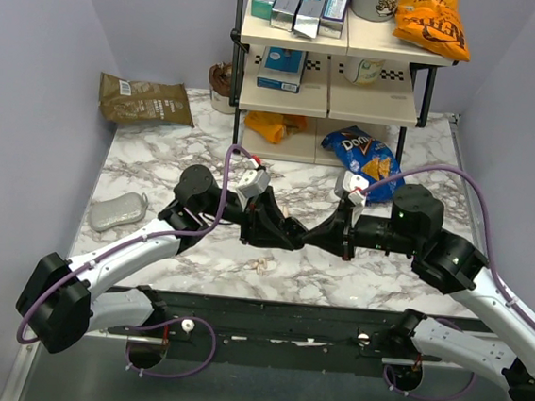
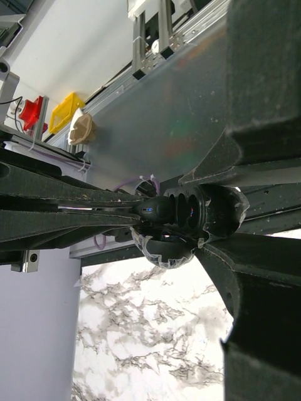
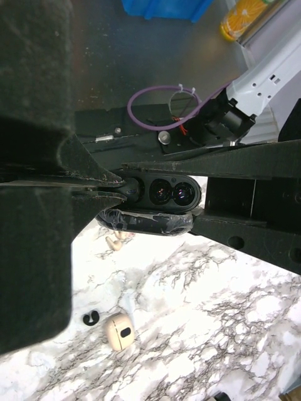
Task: Insert the wireless bluetooth earbuds into the charging case
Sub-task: Place the earbud in the charging case.
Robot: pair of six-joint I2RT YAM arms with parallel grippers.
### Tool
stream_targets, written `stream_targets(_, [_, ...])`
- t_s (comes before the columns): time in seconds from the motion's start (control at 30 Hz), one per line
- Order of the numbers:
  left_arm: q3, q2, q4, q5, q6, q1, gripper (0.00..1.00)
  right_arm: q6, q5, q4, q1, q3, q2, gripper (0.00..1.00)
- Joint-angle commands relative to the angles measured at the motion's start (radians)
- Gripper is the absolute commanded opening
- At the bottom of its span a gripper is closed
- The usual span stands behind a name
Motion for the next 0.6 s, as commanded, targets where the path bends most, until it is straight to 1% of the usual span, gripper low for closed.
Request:
stream_targets(0.0, [0.014,-0.028,0.032,-0.016,0.025,-0.007,0.00,0.012,0.035,0.018,0.007,-0.017,0.001,0.01])
stream_targets(0.3, [0.009,-0.031,0.045,-0.045,0.025,-0.006,0.00,0.012,0.032,0.024,0.013,-0.023,0.019,0.01])
stream_targets(0.33, [0.009,-0.031,0.049,-0.052,0.027,-0.007,0.00,0.038,0.032,0.022,0.014,-0.023,0.021,0.01])
stream_targets(0.43, [0.002,-0.028,0.078,-0.068,0.014,-0.007,0.00,0.043,0.035,0.022,0.016,-0.023,0.019,0.01])
stream_targets(0.57, [-0.009,-0.023,0.115,-0.088,-0.004,-0.007,0.00,0.046,0.043,0.021,0.017,-0.018,0.016,0.05])
